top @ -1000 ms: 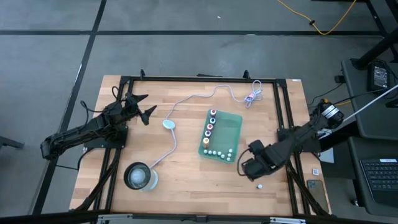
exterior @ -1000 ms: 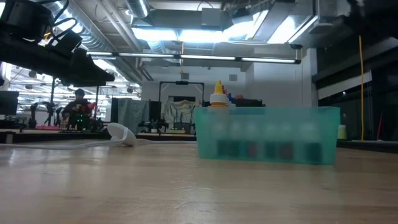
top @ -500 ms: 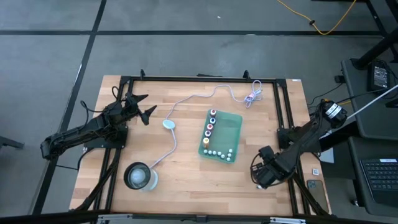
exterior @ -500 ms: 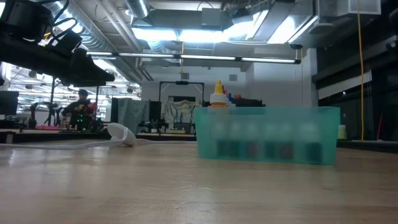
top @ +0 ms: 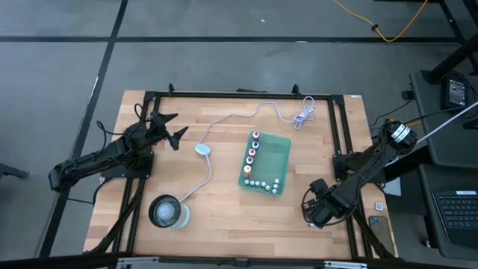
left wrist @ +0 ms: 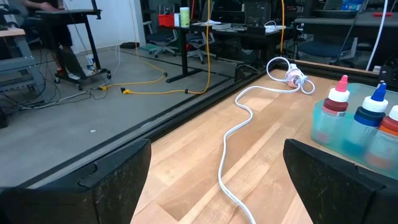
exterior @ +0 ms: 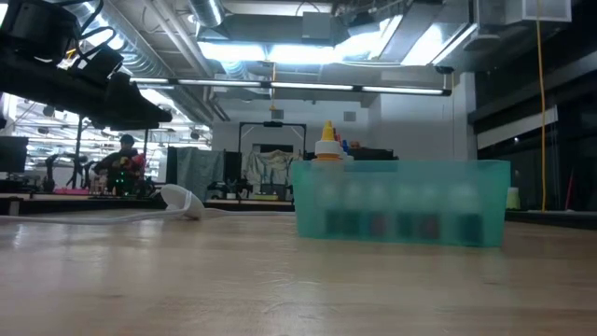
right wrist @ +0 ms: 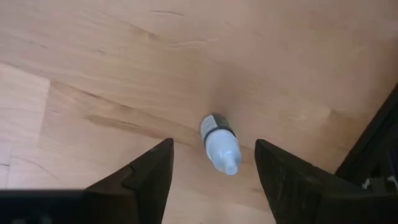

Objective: Pick & Place food coloring
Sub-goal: Put the small green food coloring bottle into the green bin

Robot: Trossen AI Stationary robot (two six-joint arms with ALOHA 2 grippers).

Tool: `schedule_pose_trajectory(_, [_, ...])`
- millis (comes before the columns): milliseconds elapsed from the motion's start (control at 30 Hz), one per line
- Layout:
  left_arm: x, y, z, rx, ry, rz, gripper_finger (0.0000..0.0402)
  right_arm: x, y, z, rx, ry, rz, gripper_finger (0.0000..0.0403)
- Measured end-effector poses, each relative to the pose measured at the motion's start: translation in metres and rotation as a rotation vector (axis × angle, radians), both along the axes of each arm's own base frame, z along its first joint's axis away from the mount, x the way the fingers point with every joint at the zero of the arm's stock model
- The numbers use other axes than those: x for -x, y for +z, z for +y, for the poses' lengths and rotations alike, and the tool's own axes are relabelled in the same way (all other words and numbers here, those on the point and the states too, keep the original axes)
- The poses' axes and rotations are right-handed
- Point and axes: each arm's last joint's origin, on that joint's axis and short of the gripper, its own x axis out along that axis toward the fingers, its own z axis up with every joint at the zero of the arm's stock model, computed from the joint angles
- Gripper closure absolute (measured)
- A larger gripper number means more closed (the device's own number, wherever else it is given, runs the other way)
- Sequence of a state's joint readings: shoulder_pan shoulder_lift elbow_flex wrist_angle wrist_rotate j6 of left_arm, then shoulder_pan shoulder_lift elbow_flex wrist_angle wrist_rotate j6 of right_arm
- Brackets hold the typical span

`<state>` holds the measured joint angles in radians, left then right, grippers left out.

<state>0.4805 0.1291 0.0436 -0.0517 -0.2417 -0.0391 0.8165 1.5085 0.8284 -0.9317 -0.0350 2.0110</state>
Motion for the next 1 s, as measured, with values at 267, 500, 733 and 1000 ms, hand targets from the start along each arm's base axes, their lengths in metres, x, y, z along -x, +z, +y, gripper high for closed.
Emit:
schedule_pose_trajectory(267, [0.000,0.000,0.000,0.000,0.000,0.000,0.0041,0.000,0.000,0.000,0.004,0.003,-0.005,0.0246])
schedule_pose_trajectory(500, [0.000,0.000,0.000,0.000,0.000,0.000,0.0041,0.000,0.001,0.000,0.004,0.029,-0.004,0.0322])
schedule_pose_trajectory(733, [0.000,0.000,0.000,0.000,0.000,0.000,0.0041,-0.012,0.020,-0.002,0.013,0.152,0.005,0.0350])
schedule_pose_trajectory(1000, [0.000,0.000,0.000,0.000,0.000,0.000,0.0041,-0.041,0.072,-0.022,0.075,0.342,0.030,0.0334])
